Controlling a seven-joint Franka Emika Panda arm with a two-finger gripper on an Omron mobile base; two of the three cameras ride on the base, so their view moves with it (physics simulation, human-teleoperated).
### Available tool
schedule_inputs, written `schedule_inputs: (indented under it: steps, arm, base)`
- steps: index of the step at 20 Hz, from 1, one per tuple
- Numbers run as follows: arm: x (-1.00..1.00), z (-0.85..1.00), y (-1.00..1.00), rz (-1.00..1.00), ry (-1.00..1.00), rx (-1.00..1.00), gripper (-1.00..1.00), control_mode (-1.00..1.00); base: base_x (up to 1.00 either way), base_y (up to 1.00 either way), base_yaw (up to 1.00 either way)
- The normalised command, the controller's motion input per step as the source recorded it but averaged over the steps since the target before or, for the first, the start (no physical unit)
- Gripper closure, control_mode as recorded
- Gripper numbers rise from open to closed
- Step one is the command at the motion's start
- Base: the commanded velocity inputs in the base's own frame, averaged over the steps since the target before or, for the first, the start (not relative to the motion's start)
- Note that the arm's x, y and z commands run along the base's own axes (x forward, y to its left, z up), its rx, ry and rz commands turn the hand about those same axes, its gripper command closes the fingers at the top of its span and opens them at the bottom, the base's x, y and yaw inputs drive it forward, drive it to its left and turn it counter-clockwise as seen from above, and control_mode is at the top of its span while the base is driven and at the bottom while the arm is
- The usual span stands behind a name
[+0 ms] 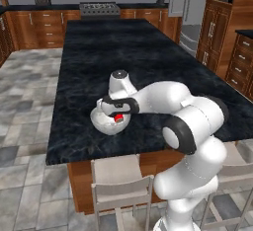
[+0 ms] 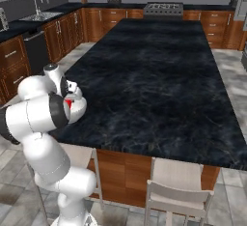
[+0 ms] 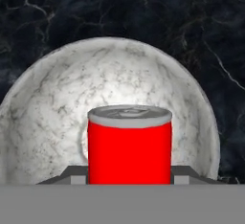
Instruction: Open the fridge, grab two sodas, and place both sodas inside the bowl with ice on the dining counter.
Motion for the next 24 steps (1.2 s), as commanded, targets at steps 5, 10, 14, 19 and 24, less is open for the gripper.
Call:
schedule_inputs:
  steps: [5, 10, 14, 19, 24]
  arm:
    - [0.18, -0.28, 0.02, 0.0, 0.01, -0.01, 1.0, -1.0]
    - [0.07, -0.3, 0.04, 0.0, 0.0, 0.0, 1.0, -1.0]
    - [0.25, -0.2, 0.23, 0.0, 0.04, -0.02, 1.0, -1.0]
    - [0.12, -0.1, 0.13, 0.0, 0.02, -0.01, -1.0, -1.0]
    - [-0.16, 0.04, -0.02, 0.0, 0.0, 0.0, -1.0, -1.0]
  base:
    - [0.0, 0.0, 0.0]
    - [0.0, 0.0, 0.0]
    - [0.0, 0.0, 0.0]
    - [0.0, 0.0, 0.0]
    - [0.0, 0.0, 0.0]
